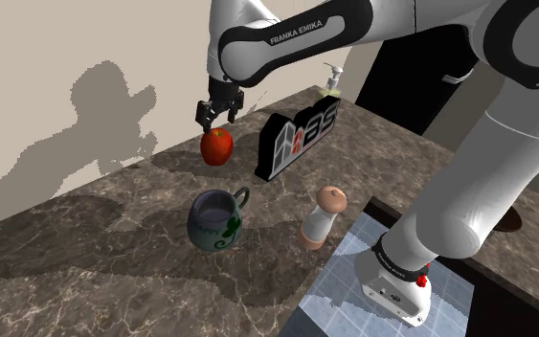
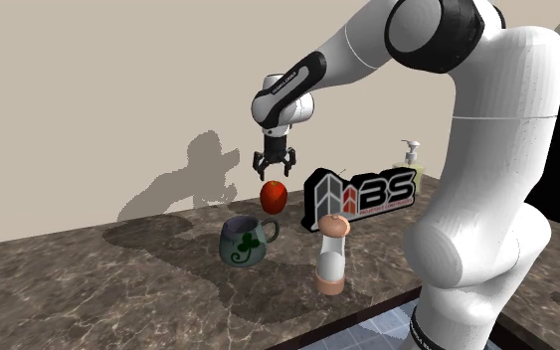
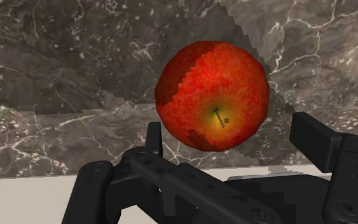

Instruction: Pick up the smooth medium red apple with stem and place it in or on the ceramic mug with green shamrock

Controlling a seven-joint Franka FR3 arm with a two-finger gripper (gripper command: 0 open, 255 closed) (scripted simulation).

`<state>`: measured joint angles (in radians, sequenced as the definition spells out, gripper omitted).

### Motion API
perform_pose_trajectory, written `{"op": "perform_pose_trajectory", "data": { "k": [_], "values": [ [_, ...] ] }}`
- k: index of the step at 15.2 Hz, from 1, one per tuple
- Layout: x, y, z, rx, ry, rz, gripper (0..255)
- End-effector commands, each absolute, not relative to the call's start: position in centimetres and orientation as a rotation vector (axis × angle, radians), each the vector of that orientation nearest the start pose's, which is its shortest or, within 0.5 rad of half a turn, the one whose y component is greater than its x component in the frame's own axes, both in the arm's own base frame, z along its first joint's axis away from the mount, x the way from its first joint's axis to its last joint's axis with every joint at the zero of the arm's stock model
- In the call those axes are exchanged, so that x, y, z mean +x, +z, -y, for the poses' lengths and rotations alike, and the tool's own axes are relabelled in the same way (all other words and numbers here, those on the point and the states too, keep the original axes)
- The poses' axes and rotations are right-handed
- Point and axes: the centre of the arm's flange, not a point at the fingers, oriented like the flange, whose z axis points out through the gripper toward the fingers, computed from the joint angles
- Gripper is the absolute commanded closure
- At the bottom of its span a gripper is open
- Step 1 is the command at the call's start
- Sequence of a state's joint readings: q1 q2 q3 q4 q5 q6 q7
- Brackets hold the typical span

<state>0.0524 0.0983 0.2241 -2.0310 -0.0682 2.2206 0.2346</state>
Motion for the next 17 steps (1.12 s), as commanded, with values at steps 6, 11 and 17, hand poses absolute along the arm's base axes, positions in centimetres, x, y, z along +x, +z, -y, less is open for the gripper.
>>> {"op": "perform_pose_trajectory", "data": {
  "k": [6, 11, 17],
  "values": [
    [55.9, 40.9, -15.4, -3.145, -0.157, 0.123, 255],
    [55.9, 40.9, -15.4, -3.145, -0.157, 0.123, 255],
    [55.9, 42.4, -15.4, -3.145, -0.157, 0.123, 255]
  ]
}}
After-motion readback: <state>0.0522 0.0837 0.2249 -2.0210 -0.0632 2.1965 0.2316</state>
